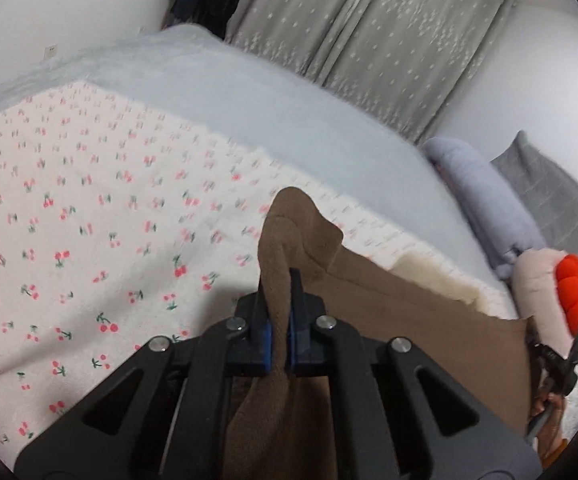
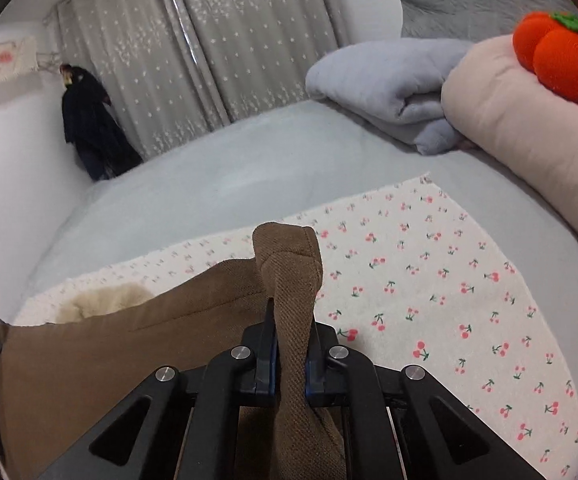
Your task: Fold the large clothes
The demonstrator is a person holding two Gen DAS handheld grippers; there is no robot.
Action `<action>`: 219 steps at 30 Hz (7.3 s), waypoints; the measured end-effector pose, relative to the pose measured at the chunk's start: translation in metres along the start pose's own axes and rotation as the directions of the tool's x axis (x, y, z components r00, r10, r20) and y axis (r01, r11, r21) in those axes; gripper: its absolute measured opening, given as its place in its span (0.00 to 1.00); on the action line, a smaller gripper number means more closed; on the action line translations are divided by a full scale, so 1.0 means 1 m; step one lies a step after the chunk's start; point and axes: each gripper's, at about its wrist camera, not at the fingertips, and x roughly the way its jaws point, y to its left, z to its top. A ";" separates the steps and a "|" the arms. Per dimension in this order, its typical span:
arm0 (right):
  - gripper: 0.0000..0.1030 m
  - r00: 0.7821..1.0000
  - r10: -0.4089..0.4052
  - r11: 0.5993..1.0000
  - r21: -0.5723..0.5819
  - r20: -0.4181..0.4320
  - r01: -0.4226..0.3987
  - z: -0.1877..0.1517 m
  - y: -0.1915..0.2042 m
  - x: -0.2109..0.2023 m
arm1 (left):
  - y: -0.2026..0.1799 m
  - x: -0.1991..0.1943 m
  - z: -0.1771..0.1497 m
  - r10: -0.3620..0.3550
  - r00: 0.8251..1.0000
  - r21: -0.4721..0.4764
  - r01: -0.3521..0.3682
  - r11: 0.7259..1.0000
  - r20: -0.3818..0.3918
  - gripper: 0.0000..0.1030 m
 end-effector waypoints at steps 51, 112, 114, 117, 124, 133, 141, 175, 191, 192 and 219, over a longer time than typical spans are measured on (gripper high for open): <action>0.75 0.990 0.053 0.951 -0.297 -0.130 -0.090 -0.172 0.034 -0.170 | -0.013 -0.175 -0.163 -0.004 0.994 0.078 0.012 0.997 -0.107 0.89; 0.40 0.915 0.260 0.927 -0.186 -0.310 -0.327 -0.133 0.175 -0.079 | 0.030 -0.098 -0.182 -0.233 0.968 -0.544 0.243 0.803 0.089 0.23; 0.36 0.885 0.281 0.925 -0.140 -0.371 -0.353 -0.144 0.174 -0.062 | 0.016 -0.111 -0.174 -0.202 0.971 -0.465 0.240 0.852 0.129 0.19; 0.35 0.880 0.259 0.924 -0.164 -0.399 -0.346 -0.165 0.176 -0.041 | -0.016 -0.132 -0.155 -0.187 0.964 -0.314 0.239 0.919 0.188 0.18; 0.36 0.860 0.308 0.916 -0.118 -0.407 -0.384 -0.164 0.169 -0.039 | -0.128 -0.165 -0.119 -0.230 0.937 0.067 0.220 0.973 0.264 0.17; 0.38 0.862 0.470 0.880 0.171 -0.191 -0.443 -0.137 0.061 -0.098 | -0.257 -0.158 -0.138 -0.317 0.938 0.490 0.211 0.846 0.144 0.18; 0.41 0.940 0.322 0.911 0.307 -0.108 -0.277 -0.131 -0.061 -0.129 | -0.317 -0.109 -0.211 -0.281 0.953 0.673 0.281 0.684 -0.112 0.19; 0.59 0.722 0.520 0.854 0.260 -0.457 -0.450 -0.053 0.036 -0.032 | -0.194 -0.162 -0.154 -0.328 0.912 0.440 0.406 0.801 -0.245 0.80; 0.12 0.839 0.482 0.874 0.200 -0.252 -0.443 -0.067 -0.036 -0.098 | -0.243 -0.082 -0.164 -0.278 0.938 0.440 0.342 0.830 -0.205 0.63; 0.12 0.843 0.459 0.886 0.213 -0.282 -0.411 -0.079 -0.047 -0.087 | -0.252 -0.082 -0.174 -0.256 0.950 0.487 0.312 0.816 -0.180 0.65; 0.19 0.835 0.433 0.901 0.149 -0.339 -0.407 -0.086 -0.041 -0.077 | -0.255 -0.072 -0.178 -0.198 0.966 0.513 0.256 0.820 -0.166 0.65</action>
